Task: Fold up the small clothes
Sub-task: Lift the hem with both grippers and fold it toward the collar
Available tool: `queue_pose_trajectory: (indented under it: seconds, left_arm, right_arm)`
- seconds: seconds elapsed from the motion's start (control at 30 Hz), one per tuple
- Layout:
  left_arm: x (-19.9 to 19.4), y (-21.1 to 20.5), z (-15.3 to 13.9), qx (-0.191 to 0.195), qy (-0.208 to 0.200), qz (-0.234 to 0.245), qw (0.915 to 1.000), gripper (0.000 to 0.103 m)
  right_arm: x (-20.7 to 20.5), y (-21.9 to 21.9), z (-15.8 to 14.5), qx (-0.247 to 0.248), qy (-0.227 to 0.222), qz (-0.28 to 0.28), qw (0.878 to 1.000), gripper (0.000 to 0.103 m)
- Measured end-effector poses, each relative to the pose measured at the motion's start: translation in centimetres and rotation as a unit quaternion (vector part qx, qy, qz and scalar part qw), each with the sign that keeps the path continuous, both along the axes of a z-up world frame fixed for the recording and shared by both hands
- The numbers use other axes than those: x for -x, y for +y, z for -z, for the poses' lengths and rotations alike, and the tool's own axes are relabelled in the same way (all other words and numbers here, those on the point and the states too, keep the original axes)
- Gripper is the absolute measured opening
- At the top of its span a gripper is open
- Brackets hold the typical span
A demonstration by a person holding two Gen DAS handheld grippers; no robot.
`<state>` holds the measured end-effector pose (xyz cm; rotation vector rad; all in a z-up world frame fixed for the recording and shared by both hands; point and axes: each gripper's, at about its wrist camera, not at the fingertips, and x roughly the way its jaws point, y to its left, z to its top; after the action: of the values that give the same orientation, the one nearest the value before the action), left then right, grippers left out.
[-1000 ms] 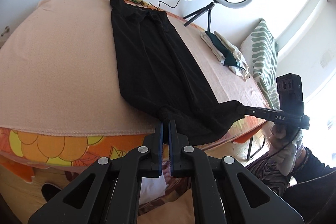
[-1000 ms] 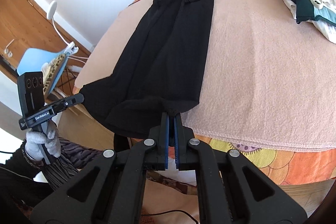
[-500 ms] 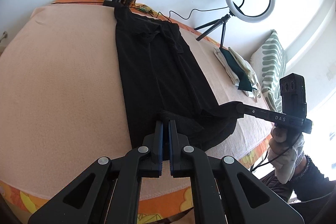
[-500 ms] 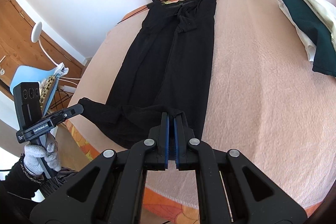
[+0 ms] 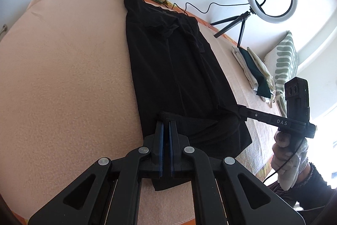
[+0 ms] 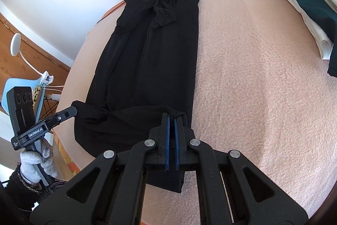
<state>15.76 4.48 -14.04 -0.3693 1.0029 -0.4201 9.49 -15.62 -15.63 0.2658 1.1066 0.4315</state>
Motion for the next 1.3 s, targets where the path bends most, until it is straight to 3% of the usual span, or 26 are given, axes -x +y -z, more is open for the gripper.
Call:
queue_pose_trajectory:
  seconds: [0.1,0.17,0.23,0.27,0.33,0.5,0.6,0.73,1.0,1.3]
  left_arm:
    - [0.0,-0.1,0.1,-0.005,-0.001,0.001,1.0,0.004]
    - [0.0,-0.3,-0.1,-0.019,-0.004,0.003,0.9998,0.011]
    - [0.0,-0.3,-0.5,-0.034,-0.008,0.0,0.9994,0.018]
    - [0.0,-0.2,-0.8,-0.034,-0.012,-0.001,0.9993,0.022]
    - [0.5,-0.1,-1.7,-0.038,-0.031,0.001,0.9988,0.025]
    - [2.9,-1.7,-3.5,-0.047,-0.075,0.065,0.994,0.025]
    - [3.4,-3.2,-2.5,-0.04,-0.052,0.109,0.9919,0.025]
    - [3.1,-4.5,-0.7,-0.066,-0.018,0.129,0.9892,0.025]
    - [1.0,-4.2,-0.1,-0.069,-0.007,0.113,0.9911,0.025]
    - [-1.5,-2.8,-1.4,-0.091,-0.056,0.047,0.9931,0.025]
  right_arm:
    - [0.0,-0.4,0.2,-0.003,0.002,0.001,1.0,0.005]
    - [0.0,-0.6,0.1,-0.004,0.001,0.0,1.0,0.005]
    - [0.1,-0.6,-0.4,0.024,-0.013,0.004,1.0,0.013]
    - [0.4,-0.7,-0.9,0.037,-0.029,0.006,0.999,0.023]
    - [1.3,-0.8,-2.2,0.047,-0.062,0.002,0.997,0.026]
    - [3.8,1.4,-3.2,0.022,-0.085,-0.092,0.992,0.026]
    - [4.7,3.6,-2.2,0.032,-0.077,-0.144,0.986,0.024]
    - [4.8,5.5,-1.0,0.05,-0.065,-0.173,0.981,0.023]
    - [3.5,5.4,-0.7,0.048,-0.056,-0.164,0.984,0.023]
    - [0.9,4.2,-1.4,0.042,-0.068,-0.098,0.992,0.023]
